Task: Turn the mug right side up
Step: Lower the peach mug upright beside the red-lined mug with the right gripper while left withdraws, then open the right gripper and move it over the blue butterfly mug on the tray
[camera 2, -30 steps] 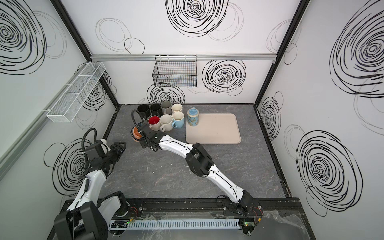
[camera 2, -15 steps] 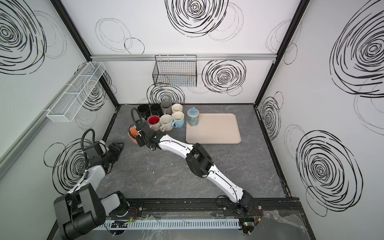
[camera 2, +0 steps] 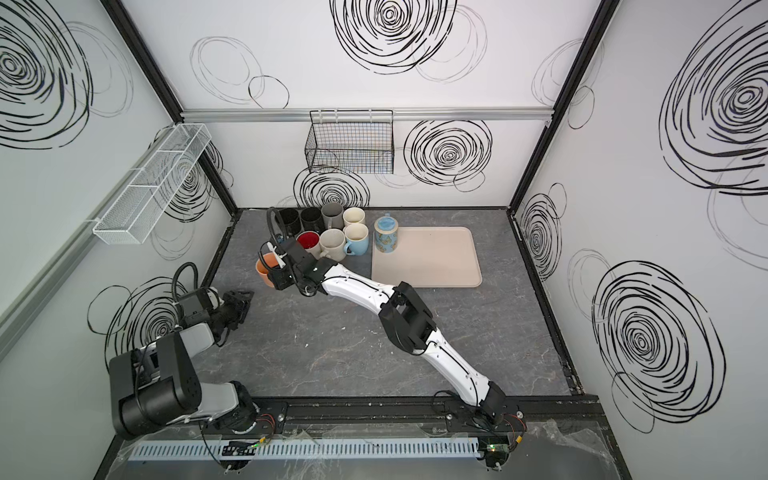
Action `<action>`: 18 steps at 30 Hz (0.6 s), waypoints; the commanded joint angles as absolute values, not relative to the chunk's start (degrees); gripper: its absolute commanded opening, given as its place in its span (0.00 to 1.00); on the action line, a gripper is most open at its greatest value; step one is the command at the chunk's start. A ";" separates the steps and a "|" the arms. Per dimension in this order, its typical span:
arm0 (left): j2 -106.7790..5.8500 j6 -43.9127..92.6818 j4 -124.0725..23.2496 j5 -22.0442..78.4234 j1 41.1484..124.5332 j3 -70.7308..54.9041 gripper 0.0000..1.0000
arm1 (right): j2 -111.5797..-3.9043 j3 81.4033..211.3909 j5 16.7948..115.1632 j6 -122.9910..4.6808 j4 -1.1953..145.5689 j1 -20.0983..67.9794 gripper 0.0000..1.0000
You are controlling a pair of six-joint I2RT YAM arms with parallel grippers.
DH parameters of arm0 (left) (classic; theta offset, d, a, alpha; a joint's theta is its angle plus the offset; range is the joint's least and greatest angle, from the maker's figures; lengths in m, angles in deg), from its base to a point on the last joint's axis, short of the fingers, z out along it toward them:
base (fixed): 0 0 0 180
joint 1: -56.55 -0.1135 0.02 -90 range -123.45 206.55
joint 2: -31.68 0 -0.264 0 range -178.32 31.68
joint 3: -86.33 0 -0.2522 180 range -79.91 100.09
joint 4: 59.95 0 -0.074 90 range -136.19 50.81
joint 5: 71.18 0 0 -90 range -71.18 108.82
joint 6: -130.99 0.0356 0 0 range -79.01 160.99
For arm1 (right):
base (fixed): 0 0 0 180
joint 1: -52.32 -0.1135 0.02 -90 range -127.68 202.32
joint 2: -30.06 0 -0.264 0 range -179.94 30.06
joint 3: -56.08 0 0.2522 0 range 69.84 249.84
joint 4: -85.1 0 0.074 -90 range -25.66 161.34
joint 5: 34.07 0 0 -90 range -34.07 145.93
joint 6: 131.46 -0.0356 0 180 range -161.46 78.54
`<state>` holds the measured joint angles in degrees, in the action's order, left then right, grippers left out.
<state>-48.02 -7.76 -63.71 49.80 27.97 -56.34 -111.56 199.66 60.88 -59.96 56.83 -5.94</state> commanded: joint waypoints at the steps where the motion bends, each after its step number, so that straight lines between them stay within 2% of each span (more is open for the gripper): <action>1: -50.88 -12.17 -72.48 49.11 31.26 -56.04 0.46 | -103.49 196.91 62.20 -61.55 59.42 -2.98 0.53; 9: -59.30 -20.13 -83.37 45.27 39.76 -52.86 0.45 | -89.43 178.86 62.93 -63.53 66.55 5.19 0.54; 18: -64.93 -17.15 -79.77 40.88 43.44 -44.32 0.45 | -80.31 167.62 63.73 -63.21 69.09 13.10 0.54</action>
